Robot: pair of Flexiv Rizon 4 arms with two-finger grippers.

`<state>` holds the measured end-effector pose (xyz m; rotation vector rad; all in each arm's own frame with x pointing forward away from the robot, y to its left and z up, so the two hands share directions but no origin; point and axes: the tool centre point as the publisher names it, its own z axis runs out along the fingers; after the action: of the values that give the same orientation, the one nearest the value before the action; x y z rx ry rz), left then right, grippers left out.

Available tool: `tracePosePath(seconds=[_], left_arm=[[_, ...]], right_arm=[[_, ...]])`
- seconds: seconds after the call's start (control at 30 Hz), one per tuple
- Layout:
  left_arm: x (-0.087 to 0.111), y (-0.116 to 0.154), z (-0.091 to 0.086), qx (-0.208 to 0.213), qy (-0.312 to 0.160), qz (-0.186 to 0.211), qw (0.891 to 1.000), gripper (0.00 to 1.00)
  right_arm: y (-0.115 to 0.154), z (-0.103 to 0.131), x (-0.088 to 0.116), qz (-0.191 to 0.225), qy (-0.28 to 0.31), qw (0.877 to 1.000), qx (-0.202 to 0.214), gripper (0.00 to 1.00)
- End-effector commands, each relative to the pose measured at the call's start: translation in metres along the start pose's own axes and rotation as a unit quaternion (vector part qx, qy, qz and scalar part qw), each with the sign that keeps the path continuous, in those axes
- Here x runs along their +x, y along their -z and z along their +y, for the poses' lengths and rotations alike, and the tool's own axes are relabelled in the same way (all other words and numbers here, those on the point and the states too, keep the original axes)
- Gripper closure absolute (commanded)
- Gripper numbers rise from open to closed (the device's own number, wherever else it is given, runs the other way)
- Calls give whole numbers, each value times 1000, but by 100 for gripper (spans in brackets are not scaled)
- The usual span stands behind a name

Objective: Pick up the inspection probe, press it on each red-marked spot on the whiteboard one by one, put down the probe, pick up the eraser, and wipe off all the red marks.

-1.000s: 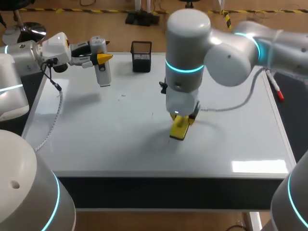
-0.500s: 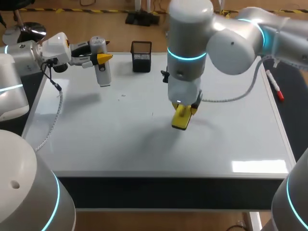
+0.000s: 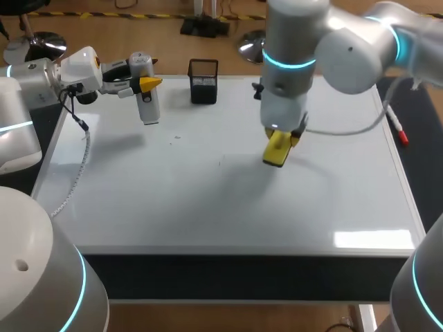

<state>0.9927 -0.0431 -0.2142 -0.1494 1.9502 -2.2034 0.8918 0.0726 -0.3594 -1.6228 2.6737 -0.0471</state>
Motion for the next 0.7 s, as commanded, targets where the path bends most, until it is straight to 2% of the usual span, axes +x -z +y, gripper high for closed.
tracePosePath(seconds=[0.03, 0.4, 0.7], left_arm=[[1, 0, -1, 1, -1, -1, 1000, 100], [1, 0, -1, 1, -1, -1, 1000, 100], [1, 0, -1, 1, -1, -1, 1000, 100]], right_arm=[[-6, -25, 11, -4, -4, 1000, -13, 100], [-14, -100, 39, -9, -9, 1000, -7, 100], [-16, -161, 44, -8, 44, 999, -16, 100]])
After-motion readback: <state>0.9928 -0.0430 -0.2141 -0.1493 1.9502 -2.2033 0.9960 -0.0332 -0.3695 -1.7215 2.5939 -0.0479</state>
